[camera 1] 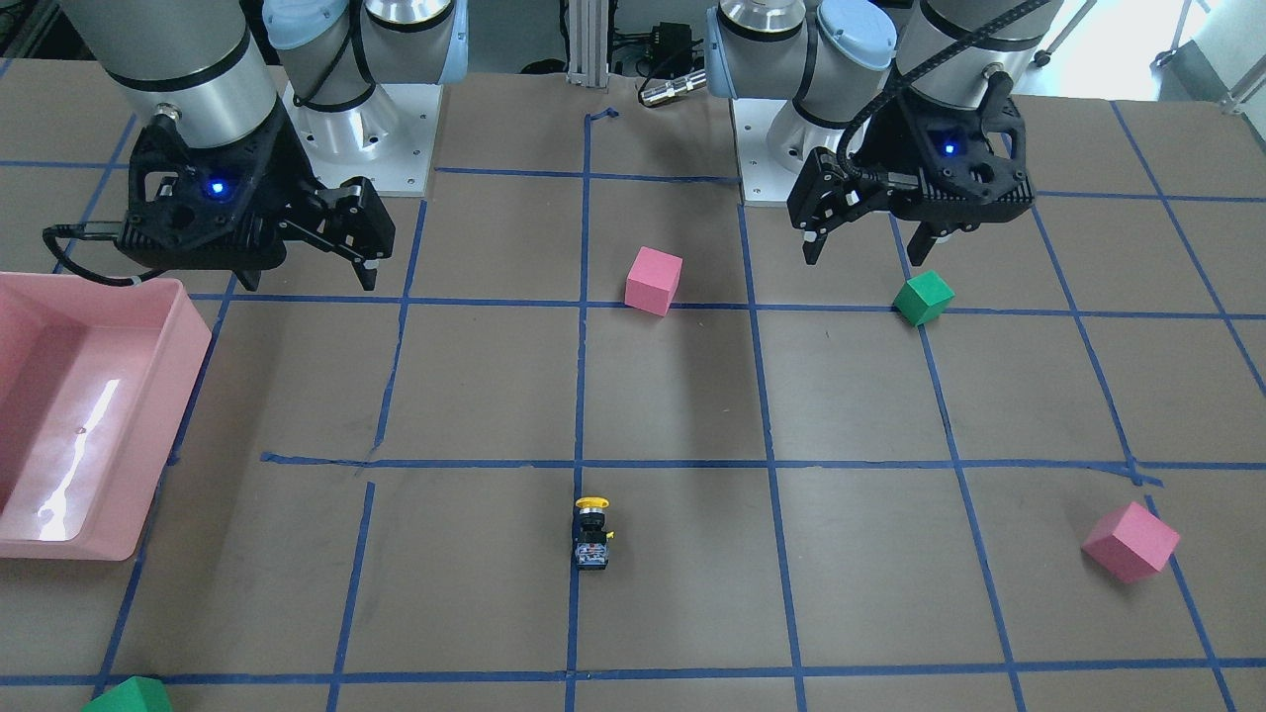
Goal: Align button upright
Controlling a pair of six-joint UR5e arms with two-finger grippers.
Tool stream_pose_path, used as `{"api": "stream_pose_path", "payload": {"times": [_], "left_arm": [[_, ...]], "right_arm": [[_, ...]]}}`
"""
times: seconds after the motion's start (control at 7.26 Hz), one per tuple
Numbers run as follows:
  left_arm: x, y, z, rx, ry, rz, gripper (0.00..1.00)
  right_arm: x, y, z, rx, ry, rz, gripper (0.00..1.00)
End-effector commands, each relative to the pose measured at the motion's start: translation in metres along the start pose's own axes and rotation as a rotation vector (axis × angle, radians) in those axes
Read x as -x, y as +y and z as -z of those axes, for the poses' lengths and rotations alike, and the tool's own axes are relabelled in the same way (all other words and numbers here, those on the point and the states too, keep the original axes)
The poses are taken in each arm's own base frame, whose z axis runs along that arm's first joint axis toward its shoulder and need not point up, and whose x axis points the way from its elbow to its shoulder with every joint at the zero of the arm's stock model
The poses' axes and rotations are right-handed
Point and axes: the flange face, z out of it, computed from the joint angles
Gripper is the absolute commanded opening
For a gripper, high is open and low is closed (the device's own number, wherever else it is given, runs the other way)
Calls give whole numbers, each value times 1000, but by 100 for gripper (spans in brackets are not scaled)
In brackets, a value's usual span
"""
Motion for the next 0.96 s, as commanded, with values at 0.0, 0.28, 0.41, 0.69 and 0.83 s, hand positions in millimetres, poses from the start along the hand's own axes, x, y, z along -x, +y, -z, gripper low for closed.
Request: {"api": "stream_pose_path", "payload": {"times": [0.0, 0.28, 0.41, 0.69, 0.83], "left_arm": [[-1, 0, 1, -2, 2, -1, 100], [0, 0, 0, -1, 0, -1, 100], [0, 0, 1, -2, 0, -1, 100], [0, 0, 0, -1, 0, -1, 100], [0, 1, -1, 2, 0, -1, 100]], "right_arm": [[-4, 1, 1, 8, 3, -20, 100], [-14, 4, -7, 49, 61, -11, 100], [-16, 4, -8, 56, 61, -8, 100], [-35, 1, -8, 59, 56, 59, 100], [-33, 3, -8, 58, 58, 23, 100]]}}
